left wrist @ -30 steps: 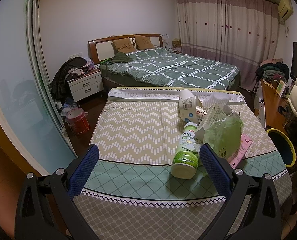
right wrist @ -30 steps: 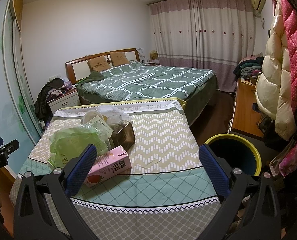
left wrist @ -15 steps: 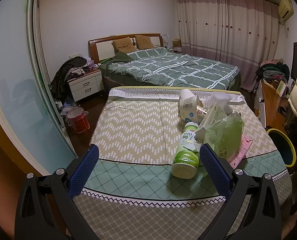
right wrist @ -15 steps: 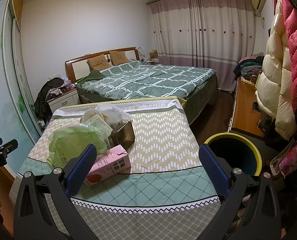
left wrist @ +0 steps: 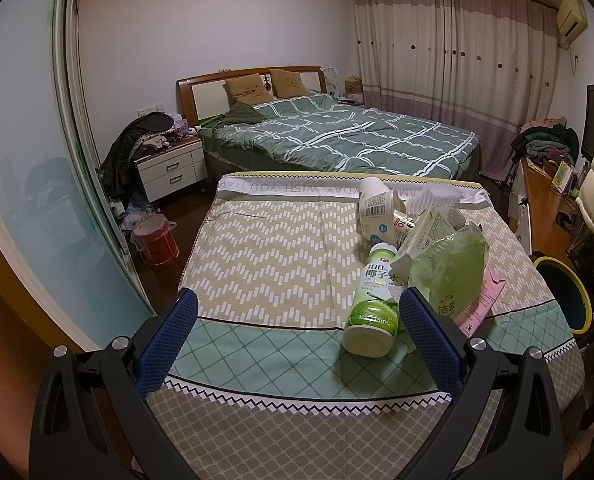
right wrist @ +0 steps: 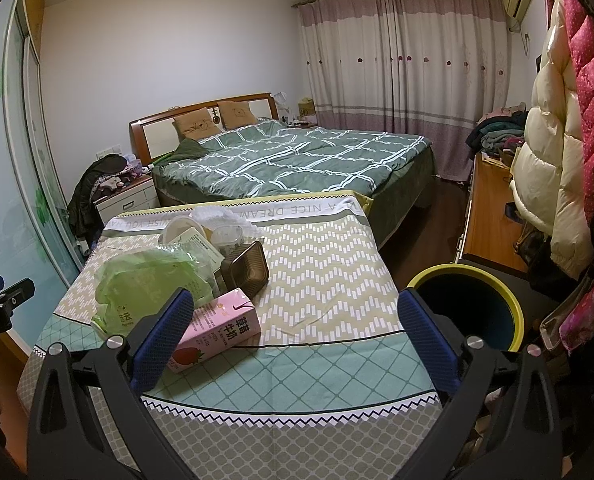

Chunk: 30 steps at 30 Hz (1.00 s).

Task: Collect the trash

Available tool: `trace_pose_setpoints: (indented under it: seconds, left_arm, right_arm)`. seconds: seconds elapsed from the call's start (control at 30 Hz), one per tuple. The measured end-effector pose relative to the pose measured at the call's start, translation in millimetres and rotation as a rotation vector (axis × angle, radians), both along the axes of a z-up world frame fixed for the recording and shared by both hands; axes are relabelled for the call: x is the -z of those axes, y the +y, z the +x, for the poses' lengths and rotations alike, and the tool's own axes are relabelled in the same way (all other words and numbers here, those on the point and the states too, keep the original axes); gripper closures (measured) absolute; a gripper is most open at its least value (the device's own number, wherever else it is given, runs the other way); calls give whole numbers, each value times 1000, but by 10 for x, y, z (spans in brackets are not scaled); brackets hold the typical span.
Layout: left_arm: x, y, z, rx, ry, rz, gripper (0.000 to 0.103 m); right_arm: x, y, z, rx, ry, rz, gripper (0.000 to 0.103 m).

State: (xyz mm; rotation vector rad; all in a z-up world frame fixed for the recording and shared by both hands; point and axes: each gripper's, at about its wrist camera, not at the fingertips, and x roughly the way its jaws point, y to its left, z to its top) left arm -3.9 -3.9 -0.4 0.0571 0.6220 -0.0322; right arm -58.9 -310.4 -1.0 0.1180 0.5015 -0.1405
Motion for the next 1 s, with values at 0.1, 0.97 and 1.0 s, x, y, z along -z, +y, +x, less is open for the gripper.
trace_pose_setpoints:
  seconds: [0.1,0.97,1.0]
  left_arm:
    - [0,3,1,0,0,-2,4]
    - [8,34,18,-8,8,-11,4]
    - [8,43,16,-10,8,-14,4]
  right_arm:
    - [0,2,1,0,1,0,6]
    - [53,36,48,-11,10,0,6]
    - [60,53,64,-16,11,-1,6]
